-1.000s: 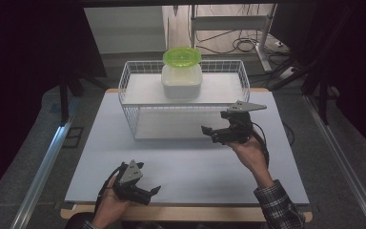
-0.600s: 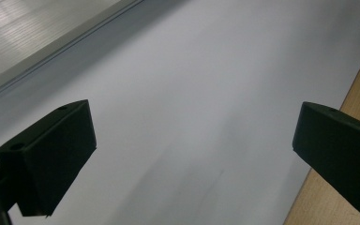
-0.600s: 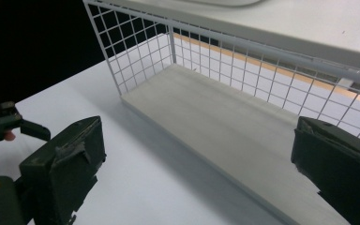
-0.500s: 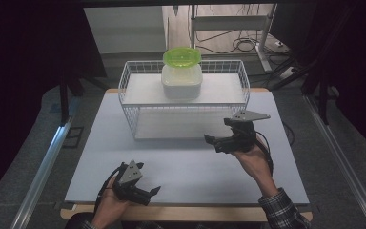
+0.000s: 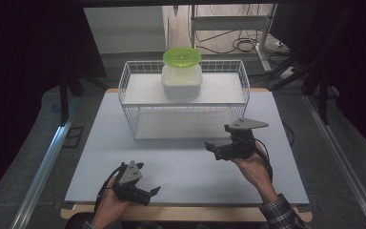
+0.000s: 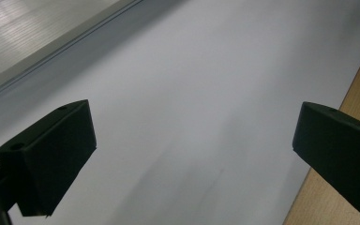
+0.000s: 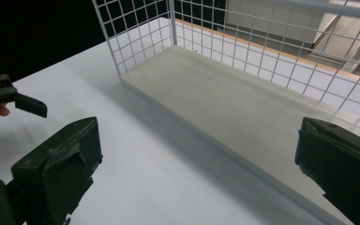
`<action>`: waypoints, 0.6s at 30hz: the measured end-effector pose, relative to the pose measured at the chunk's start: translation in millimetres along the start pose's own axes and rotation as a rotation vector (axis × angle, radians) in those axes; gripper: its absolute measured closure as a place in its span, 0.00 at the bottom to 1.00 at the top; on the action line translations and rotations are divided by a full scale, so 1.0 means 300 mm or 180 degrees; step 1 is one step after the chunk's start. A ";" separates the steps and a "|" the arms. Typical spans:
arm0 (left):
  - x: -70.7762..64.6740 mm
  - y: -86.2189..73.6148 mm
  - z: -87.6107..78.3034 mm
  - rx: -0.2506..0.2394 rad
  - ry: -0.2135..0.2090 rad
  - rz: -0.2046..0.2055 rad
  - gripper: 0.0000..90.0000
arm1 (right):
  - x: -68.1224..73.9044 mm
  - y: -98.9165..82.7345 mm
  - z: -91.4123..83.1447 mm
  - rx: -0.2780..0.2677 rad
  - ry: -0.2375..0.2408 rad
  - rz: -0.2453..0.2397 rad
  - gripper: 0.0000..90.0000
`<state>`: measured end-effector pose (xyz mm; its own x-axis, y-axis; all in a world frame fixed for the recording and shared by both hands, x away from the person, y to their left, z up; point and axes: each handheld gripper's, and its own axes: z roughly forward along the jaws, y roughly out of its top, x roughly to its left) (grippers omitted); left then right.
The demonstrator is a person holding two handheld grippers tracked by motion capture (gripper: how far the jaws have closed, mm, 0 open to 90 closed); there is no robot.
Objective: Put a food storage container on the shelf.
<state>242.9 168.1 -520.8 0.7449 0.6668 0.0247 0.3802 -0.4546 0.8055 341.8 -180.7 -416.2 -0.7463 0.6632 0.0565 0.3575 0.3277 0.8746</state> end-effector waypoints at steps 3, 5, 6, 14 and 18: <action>0.000 0.000 0.001 0.0005 0.0000 0.0003 0.00 | 0.010 -0.011 -0.001 0.0016 -0.0010 -0.0037 0.01; 0.000 0.000 0.001 0.0009 0.0001 0.0006 0.00 | 0.016 -0.019 0.000 0.0035 -0.0014 -0.0061 0.01; 0.000 0.000 0.001 0.0009 0.0002 0.0006 0.00 | 0.019 -0.027 -0.001 0.0044 -0.0013 -0.0080 0.01; 0.000 -0.001 0.003 0.0018 0.0001 0.0001 0.00 | 0.023 -0.059 -0.012 0.0092 -0.0013 -0.0079 0.01; -0.001 -0.001 0.004 0.0024 0.0002 0.0000 0.00 | 0.021 -0.078 -0.021 0.0105 -0.0023 -0.0080 0.01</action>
<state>243.4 167.4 -521.9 0.7445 0.6671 0.0252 0.3842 -0.4591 0.8010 325.3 -188.3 -433.3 -0.7512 0.6593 0.0312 0.3570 0.3661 0.8594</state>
